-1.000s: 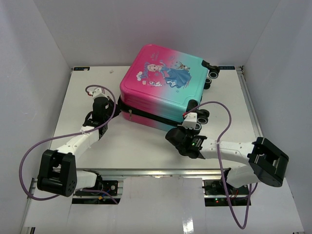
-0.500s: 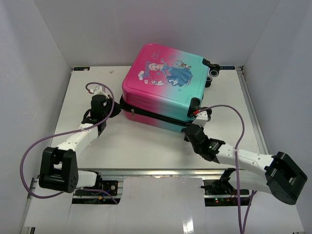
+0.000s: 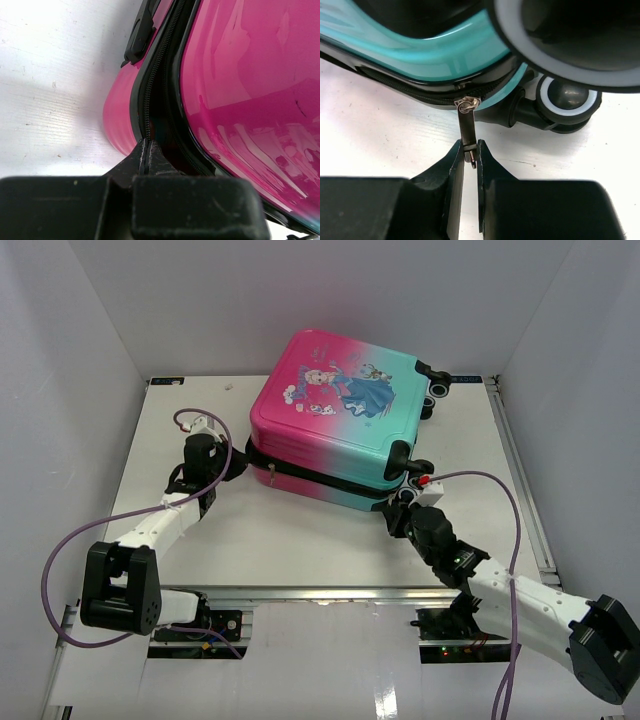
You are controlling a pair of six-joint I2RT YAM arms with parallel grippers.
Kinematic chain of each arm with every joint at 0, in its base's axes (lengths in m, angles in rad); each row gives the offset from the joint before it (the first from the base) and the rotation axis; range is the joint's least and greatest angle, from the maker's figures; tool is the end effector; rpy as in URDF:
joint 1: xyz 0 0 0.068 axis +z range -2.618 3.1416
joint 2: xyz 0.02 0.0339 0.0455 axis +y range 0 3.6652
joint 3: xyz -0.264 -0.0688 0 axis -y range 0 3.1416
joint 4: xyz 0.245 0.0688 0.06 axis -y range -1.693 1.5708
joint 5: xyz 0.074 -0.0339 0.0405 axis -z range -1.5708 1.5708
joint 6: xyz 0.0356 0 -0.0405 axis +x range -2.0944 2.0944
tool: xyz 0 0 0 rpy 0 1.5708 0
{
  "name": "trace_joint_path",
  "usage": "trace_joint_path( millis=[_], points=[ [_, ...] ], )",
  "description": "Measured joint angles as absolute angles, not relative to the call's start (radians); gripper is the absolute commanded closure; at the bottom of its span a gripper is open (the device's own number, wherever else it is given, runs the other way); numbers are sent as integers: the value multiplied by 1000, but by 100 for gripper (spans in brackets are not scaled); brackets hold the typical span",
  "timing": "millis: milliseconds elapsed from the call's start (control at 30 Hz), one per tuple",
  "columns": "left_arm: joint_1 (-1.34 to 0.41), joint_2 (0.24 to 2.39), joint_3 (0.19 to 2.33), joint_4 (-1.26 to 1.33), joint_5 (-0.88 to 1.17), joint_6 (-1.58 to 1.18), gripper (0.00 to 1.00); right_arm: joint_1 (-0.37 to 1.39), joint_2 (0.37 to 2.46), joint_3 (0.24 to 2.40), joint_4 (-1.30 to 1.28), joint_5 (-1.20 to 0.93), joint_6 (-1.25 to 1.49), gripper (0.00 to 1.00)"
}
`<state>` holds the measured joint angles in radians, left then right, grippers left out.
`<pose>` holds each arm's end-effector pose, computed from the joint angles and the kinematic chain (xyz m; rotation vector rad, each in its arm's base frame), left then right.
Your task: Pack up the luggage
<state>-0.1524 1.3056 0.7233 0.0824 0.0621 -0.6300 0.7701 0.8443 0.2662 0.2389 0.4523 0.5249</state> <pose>0.2809 -0.0454 0.2311 -0.4624 2.0640 -0.5391 0.1419 0.1160 0.1919 0.0737 1.8989 0.4563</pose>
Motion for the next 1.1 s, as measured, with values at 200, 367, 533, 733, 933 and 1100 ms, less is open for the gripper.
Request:
trace_joint_path(
  millis=[200, 367, 533, 733, 933, 1100],
  points=[
    [-148, 1306, 723, 82, 66, -631, 100, 696, 854, 241, 295, 372, 520, 92],
    [-139, 1306, 723, 82, 72, -635, 100, 625, 864, 238, 322, 307, 508, 92],
    [-132, 1306, 723, 81, 76, -637, 100, 550, 781, 196, 337, 267, 505, 92],
    [-126, 1306, 723, 81, 88, -637, 100, 492, 779, 190, 345, 226, 506, 92],
    [-119, 1306, 723, 81, 91, -637, 100, 441, 894, 246, 363, 188, 501, 92],
    [-111, 1306, 723, 80, 91, -636, 100, 361, 962, 290, 398, 139, 488, 92]
  ],
)
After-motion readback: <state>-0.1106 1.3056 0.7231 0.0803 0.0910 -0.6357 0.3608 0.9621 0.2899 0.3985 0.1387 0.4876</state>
